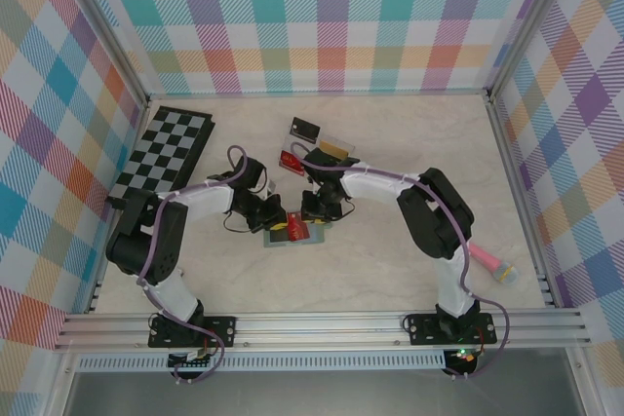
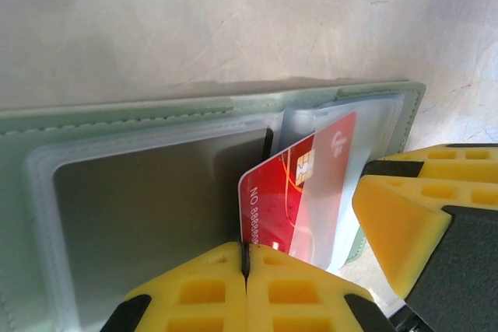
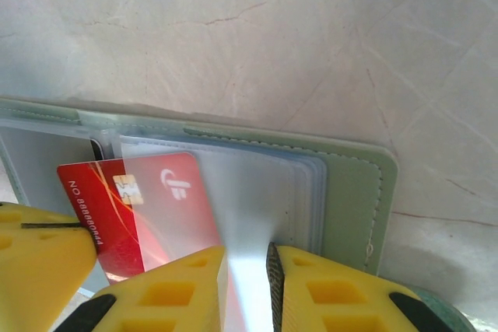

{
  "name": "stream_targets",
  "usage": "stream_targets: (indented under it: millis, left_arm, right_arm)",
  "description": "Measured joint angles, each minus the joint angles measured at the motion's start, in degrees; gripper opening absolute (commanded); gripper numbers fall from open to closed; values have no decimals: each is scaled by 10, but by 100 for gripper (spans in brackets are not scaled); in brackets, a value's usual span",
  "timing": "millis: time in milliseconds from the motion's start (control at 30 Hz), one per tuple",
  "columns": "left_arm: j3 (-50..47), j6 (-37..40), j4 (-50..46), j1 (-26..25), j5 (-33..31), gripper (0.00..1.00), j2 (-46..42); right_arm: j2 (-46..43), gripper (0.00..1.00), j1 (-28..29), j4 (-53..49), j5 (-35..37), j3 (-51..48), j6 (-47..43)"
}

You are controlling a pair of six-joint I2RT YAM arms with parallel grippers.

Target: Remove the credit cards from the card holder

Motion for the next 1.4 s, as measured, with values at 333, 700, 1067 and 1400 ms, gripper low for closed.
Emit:
stream_targets:
  millis: [333,700,1067,1400]
  left_arm:
    - [0,9,-18,1,-15,0,-21]
    - [0,6,-17,5,-20,5,-20]
    - [0,-18,-6,6,-15,27,-6]
    - [-2,-36,27,10,18,17,13]
  right_arm:
    - [-25,24,0,33,-42,-11,-18]
    - [8,26,0,20,-71,19,-29]
    - [28,27,0,0,-68,28,-28]
    - [33,26,-1,2,-84,29,-28]
